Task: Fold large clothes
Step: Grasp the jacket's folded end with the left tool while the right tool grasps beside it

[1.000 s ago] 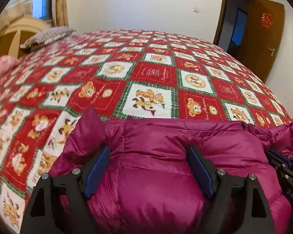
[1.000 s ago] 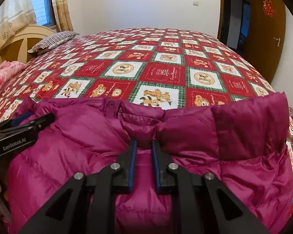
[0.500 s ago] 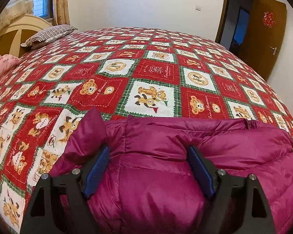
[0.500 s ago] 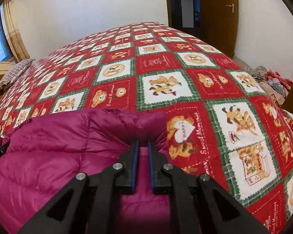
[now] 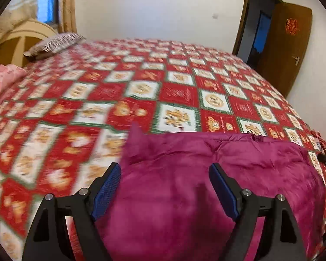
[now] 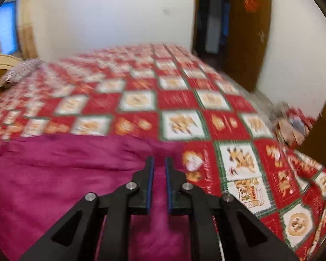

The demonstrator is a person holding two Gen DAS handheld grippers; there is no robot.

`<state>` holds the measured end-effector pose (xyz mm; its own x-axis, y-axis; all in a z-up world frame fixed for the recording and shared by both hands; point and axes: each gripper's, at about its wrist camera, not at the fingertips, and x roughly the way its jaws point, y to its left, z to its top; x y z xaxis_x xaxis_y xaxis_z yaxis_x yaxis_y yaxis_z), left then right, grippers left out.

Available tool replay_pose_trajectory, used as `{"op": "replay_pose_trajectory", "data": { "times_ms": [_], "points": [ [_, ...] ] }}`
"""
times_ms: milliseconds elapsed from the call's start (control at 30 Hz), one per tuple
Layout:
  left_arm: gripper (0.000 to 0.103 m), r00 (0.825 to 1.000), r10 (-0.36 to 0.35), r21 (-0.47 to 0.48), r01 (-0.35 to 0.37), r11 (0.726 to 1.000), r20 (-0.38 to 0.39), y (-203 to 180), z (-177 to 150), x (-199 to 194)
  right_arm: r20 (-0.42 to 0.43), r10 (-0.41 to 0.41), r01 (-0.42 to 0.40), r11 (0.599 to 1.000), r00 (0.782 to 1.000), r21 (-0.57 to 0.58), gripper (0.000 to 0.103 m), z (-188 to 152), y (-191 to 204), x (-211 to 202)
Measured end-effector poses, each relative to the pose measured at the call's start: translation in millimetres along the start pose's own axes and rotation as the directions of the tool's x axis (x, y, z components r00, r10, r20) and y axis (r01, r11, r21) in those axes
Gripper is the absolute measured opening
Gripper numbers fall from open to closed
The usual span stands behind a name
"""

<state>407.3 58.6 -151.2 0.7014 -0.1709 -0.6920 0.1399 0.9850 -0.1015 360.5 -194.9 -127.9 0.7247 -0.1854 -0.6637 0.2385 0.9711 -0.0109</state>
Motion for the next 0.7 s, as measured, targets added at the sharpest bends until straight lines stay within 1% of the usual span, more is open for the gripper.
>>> {"op": "replay_pose_trajectory", "data": {
  "times_ms": [33,100,133,167,200,233,267,333,367,400,467,500,533,567,633,700],
  "points": [
    [0.084,1.0,0.008,-0.007,-0.008,1.0,0.006,5.3,-5.5,-10.8,0.008,0.03,-0.03,0.999,1.0,-0.011,0.011,-1.6,11.9,-13.4],
    [0.084,1.0,0.004,-0.037,-0.003,0.999,0.016,17.6,-20.9,-30.4,0.017,0.1,-0.1,0.995,0.995,-0.013,0.011,-8.8,34.7,-31.8],
    [0.084,1.0,0.003,-0.057,-0.002,0.998,0.021,23.6,-28.9,-37.7,0.017,0.169,-0.169,0.986,0.986,-0.006,0.011,-16.7,52.3,-42.2],
    [0.084,1.0,0.012,-0.081,-0.01,0.997,0.024,28.9,-37.5,-43.3,0.013,0.2,-0.2,0.98,0.98,-0.002,0.011,-21.8,62.6,-45.1],
    [0.084,0.999,0.028,-0.11,-0.025,0.994,0.027,34.0,-46.8,-48.0,0.008,0.246,-0.246,0.969,0.969,0.004,0.011,-31.3,81.4,-50.5],
    [0.084,0.999,0.036,-0.144,-0.032,0.989,0.026,38.4,-55.5,-51.0,0.008,0.27,-0.27,0.963,0.963,0.004,0.011,-36.8,93.7,-51.6],
    [0.084,0.999,0.029,-0.197,-0.024,0.98,0.022,44.3,-66.4,-54.5,0.01,0.292,-0.292,0.957,0.956,-0.005,0.011,-44.2,109.4,-52.7],
    [0.084,1.0,-0.007,-0.264,0.013,0.964,0.023,49.6,-82.6,-57.8,0.008,0.296,-0.296,0.955,0.955,-0.029,0.011,-56.6,133.4,-49.2],
    [0.084,1.0,-0.015,-0.294,0.021,0.956,0.024,50.1,-91.1,-57.5,0.004,0.294,-0.293,0.956,0.956,-0.028,0.011,-60.2,138.4,-44.8],
    [0.084,1.0,-0.014,-0.304,0.02,0.952,0.022,48.6,-95.4,-56.1,-0.004,0.29,-0.29,0.957,0.957,-0.024,0.011,-65.2,143.2,-39.1],
    [0.084,1.0,0.0,-0.303,0.0,0.953,-0.002,43.2,-103.9,-46.3,-0.055,0.278,-0.279,0.96,0.959,-0.011,0.011,-79.5,150.6,-19.8],
    [0.084,1.0,0.001,-0.306,-0.007,0.952,-0.02,42.1,-107.0,-41.8,-0.084,0.272,-0.273,0.962,0.959,-0.004,0.009,-87.0,151.5,-9.9],
    [0.084,0.999,-0.014,-0.322,-0.001,0.947,-0.046,40.4,-110.4,-34.1,-0.086,0.262,-0.264,0.965,0.961,-0.006,0.008,-92.0,151.9,-3.8],
    [0.084,0.998,-0.037,-0.341,0.016,0.94,-0.055,40.4,-113.6,-30.5,-0.079,0.258,-0.26,0.965,0.963,-0.019,0.008,-95.5,151.9,-3.0],
    [0.084,1.0,-0.01,-0.34,0.002,0.941,-0.022,35.5,-115.6,-32.2,-0.083,0.257,-0.259,0.965,0.963,-0.024,0.008,-97.9,151.3,-1.8],
    [0.086,1.0,-0.019,-0.338,0.011,0.941,-0.019,30.4,-116.5,-31.5,-0.092,0.263,-0.265,0.964,0.961,-0.017,0.008,-98.2,148.6,-1.8]
  ]
}}
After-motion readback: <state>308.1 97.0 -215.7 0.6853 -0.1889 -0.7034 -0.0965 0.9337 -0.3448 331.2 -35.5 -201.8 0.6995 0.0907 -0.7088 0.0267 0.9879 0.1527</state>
